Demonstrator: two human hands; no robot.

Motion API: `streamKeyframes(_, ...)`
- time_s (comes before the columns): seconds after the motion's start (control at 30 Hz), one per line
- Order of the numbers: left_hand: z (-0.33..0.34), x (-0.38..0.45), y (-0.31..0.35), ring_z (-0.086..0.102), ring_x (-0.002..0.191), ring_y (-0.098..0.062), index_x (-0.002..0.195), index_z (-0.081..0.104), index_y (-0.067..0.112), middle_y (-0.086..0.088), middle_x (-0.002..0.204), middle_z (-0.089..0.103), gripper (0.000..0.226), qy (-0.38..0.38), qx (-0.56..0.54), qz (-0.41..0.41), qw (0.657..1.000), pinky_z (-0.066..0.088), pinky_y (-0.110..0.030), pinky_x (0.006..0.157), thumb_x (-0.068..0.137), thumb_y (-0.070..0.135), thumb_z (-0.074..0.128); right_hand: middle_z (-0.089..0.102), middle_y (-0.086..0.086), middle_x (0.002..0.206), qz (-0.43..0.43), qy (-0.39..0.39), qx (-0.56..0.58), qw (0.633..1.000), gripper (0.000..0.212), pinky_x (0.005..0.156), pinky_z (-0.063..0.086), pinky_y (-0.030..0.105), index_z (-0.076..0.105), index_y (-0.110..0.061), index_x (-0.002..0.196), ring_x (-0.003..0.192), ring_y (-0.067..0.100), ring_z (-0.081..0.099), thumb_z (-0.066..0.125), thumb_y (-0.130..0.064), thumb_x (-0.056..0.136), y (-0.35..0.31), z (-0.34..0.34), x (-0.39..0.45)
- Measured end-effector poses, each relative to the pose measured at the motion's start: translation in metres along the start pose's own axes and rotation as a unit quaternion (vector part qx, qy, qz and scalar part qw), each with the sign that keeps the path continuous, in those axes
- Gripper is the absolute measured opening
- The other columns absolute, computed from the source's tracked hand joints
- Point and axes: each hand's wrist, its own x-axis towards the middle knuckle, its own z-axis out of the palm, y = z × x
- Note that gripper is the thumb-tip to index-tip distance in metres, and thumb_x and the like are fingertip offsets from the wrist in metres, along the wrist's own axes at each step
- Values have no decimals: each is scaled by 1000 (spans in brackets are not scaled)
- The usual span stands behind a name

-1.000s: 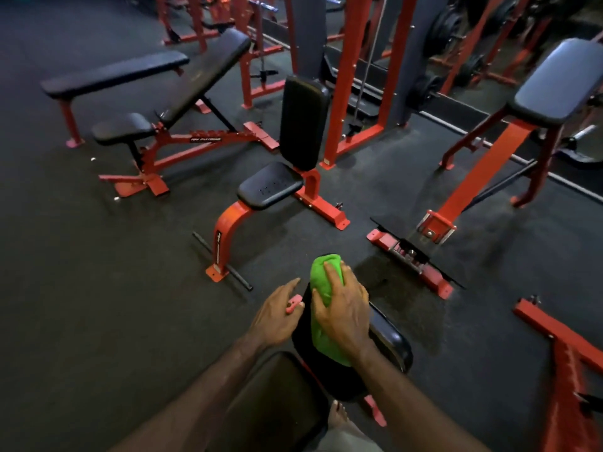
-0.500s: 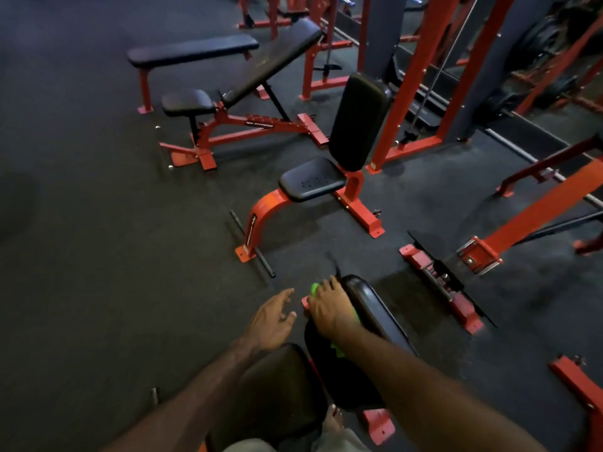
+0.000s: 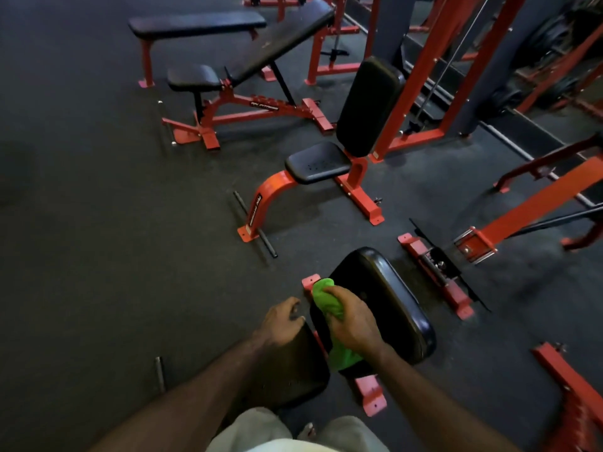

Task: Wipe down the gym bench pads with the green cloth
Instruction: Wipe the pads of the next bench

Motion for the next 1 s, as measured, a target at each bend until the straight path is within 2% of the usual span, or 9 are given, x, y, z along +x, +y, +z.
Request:
streamKeyframes(0.17,24,-18,-6,62,116,-19,122,65,19,1,120,66,26,-10,-122,-69,990,45,-23,93,96,20,63,53,-12,147,24,-59,162,985,80,113,39,21,37,-36,159,133,2,51,77,-23,92,2,15,-27)
streamKeyframes(0.27,50,-17,-31,68,100,-29,92,71,14,-14,101,73,18,-10,-249,-122,961,56,-34,93,100,21,56,55,-12,148,65,-68,221,971,77,117,42,32,39,-44,155,133,5,53,77,-38,88,7,39,-37)
streamKeyframes(0.37,62,-43,-28,70,104,-26,97,77,16,-10,100,76,37,43,-381,-192,903,52,-45,105,94,49,59,58,-13,144,76,-87,250,961,68,112,42,26,45,-41,153,128,3,55,75,-36,93,13,66,-44)
streamKeyframes(0.47,86,-49,-41,71,102,-28,100,77,15,-12,102,77,30,78,-442,-222,865,55,-39,96,103,38,58,59,-14,138,103,-94,270,953,58,104,43,17,51,-32,150,126,5,56,73,-30,96,24,93,-57)
streamKeyframes(0.57,111,-48,-60,67,89,-19,99,71,13,-9,99,73,27,116,-385,-188,896,51,-24,76,103,37,59,64,-7,124,181,-40,306,934,50,79,44,1,59,-23,140,116,12,61,76,-20,94,42,128,-69)
streamKeyframes(0.67,135,-42,-84,57,74,-11,83,60,20,5,77,60,27,136,-344,-156,916,45,-19,63,103,39,60,67,6,126,239,24,321,916,46,79,49,9,63,-14,135,112,20,65,78,-18,91,65,167,-78)
streamKeyframes(0.73,150,-34,-103,58,71,-14,73,59,27,8,68,59,32,130,-350,-156,914,45,-21,63,101,42,62,67,6,129,262,44,324,908,47,92,56,33,61,-21,134,112,21,65,79,-23,91,81,193,-81)
streamKeyframes(0.8,161,-23,-120,63,75,-18,69,64,27,5,71,65,35,108,-385,-164,902,49,-28,70,102,39,60,61,-1,134,271,31,325,906,58,99,55,43,53,-29,142,116,18,61,79,-30,90,90,211,-79)
streamKeyframes(1.0,177,11,-186,71,92,-16,87,75,32,6,89,75,26,79,-337,-122,930,55,-38,83,95,50,59,65,-10,113,236,-8,264,935,52,86,54,24,59,-30,132,104,12,65,84,-31,86,111,256,-56)
